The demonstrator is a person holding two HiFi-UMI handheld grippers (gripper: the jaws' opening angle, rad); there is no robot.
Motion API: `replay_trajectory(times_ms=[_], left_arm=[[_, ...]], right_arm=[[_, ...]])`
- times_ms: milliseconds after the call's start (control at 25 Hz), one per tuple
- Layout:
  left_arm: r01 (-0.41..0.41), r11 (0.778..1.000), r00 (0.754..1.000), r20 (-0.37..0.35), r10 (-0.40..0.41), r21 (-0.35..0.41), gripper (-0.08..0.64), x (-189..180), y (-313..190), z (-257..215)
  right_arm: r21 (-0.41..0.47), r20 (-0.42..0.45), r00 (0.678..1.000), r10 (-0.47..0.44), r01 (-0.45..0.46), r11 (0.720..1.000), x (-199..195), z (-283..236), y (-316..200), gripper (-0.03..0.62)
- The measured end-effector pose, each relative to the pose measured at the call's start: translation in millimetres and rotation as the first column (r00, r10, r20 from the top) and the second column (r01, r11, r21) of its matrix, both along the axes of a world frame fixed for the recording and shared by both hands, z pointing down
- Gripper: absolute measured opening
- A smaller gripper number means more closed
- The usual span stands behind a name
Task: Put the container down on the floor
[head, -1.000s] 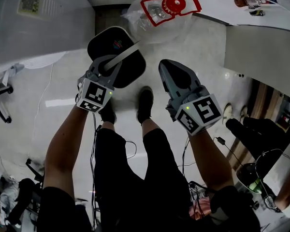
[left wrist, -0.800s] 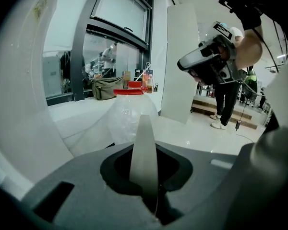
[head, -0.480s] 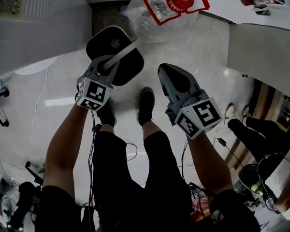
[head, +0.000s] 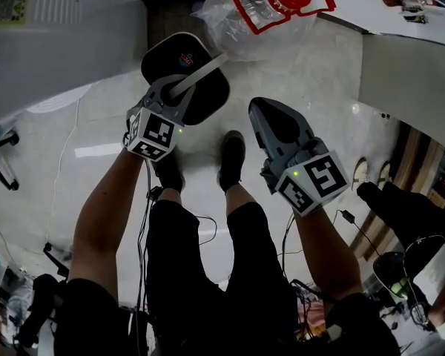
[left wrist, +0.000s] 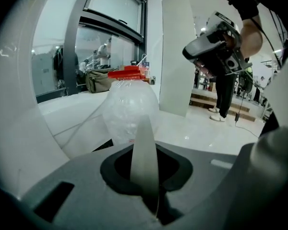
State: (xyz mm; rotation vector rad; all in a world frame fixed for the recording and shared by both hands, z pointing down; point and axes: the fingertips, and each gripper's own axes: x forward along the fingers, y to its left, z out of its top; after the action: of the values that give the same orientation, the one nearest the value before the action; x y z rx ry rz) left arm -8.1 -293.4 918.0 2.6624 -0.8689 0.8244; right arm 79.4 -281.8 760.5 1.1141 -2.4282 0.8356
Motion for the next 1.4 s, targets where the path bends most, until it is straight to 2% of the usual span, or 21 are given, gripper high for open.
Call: replay_trajectory(times_ms=[120, 240, 520, 720, 920, 1200, 1400], left_arm=[[0.002, 1.000, 1.000, -0.011, -0.002, 0.000, 0.040, -1, -4, 2], [-0.009, 1.000, 1.000, 0.012, 0.009, -0.020, 0.040, 0, 2, 11], [0.024, 0.999, 1.000, 0.000, -0.024, -0.049, 0.040, -7, 5, 19], [0.065, 0.995, 0.998, 0.030, -0.063, -0.073, 0.042, -18, 11, 24], [0.030, 0.995, 0.997, 0.072, -0.023, -0.095, 0.043, -19, 24, 30], [0.054, 0.994, 0.994, 0.100, -0.045, -0.095, 0.069, -25, 24, 31], [0.056, 0.995, 0.991, 0.123, -0.045, -0.082, 0.135, -28, 24, 29]], right_arm=[[0.006, -0.008, 1.000, -0.005, 0.005, 1.000, 3, 3, -4, 0.009], [-0.001, -0.011, 1.000, 0.003, -0.003, 1.000, 7, 7, -3, 0.009], [-0.021, -0.007, 1.000, 0.002, -0.002, 1.000, 7, 14, 2, 0.009], [-0.030, -0.002, 1.000, 0.025, -0.025, 0.999, 6, 16, 1, 0.009], [-0.019, 0.003, 1.000, 0.019, -0.019, 1.000, 7, 10, -2, 0.009], [-0.040, 0.007, 0.999, 0.049, -0.049, 0.998, 10, 10, 5, 0.009], [-0.042, 0.012, 1.000, 0.028, -0.027, 0.999, 2, 8, 7, 0.009]])
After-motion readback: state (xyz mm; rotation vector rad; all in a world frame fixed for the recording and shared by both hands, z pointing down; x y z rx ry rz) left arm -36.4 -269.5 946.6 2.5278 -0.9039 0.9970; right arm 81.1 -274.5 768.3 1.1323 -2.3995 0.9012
